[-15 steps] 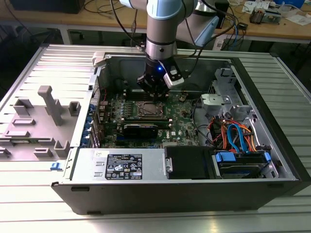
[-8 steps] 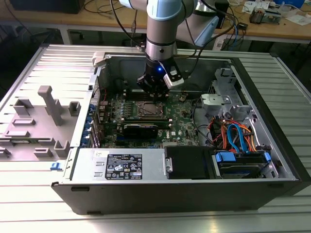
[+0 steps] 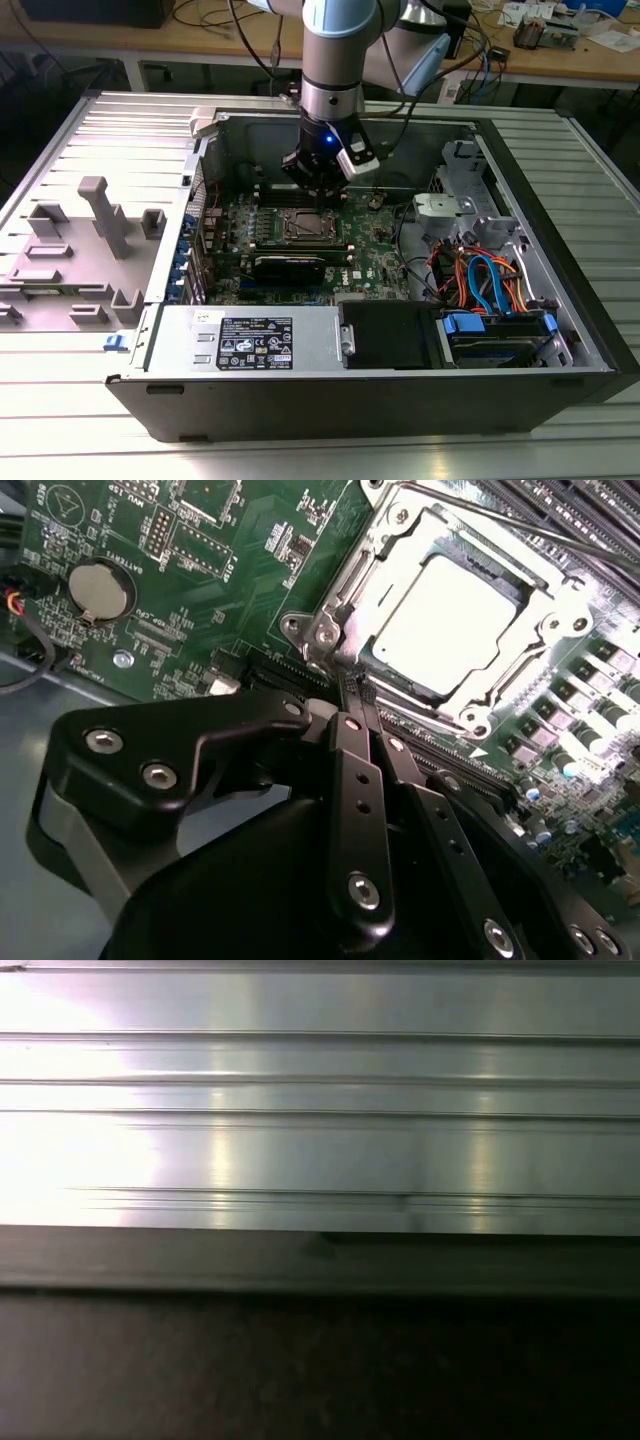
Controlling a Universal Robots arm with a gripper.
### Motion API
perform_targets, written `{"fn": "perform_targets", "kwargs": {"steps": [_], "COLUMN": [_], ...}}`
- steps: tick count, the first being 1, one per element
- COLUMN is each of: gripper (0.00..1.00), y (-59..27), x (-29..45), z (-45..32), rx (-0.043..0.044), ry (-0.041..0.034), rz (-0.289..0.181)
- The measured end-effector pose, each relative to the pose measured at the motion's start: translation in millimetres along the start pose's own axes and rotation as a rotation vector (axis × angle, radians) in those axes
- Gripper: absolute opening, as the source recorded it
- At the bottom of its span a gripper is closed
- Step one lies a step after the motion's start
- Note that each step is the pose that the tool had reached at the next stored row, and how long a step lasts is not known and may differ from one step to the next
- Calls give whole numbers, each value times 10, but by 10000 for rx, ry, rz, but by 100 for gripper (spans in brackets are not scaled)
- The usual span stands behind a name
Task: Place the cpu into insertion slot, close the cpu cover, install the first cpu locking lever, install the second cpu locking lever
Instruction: 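Install the first cpu locking lever, then install the second cpu locking lever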
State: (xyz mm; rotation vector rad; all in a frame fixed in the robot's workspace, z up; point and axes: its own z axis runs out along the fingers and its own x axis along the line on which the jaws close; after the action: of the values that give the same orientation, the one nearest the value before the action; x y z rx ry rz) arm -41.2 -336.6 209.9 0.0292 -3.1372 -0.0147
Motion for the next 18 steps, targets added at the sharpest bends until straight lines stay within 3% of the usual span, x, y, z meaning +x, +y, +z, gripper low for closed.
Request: {"fn": "perform_targets", "kwargs": {"steps": [18], "gripper": [11], "y": [-41], "x": [-6], "z": [-16], "rx": [0], "ry": [0], "rz": [0]}}
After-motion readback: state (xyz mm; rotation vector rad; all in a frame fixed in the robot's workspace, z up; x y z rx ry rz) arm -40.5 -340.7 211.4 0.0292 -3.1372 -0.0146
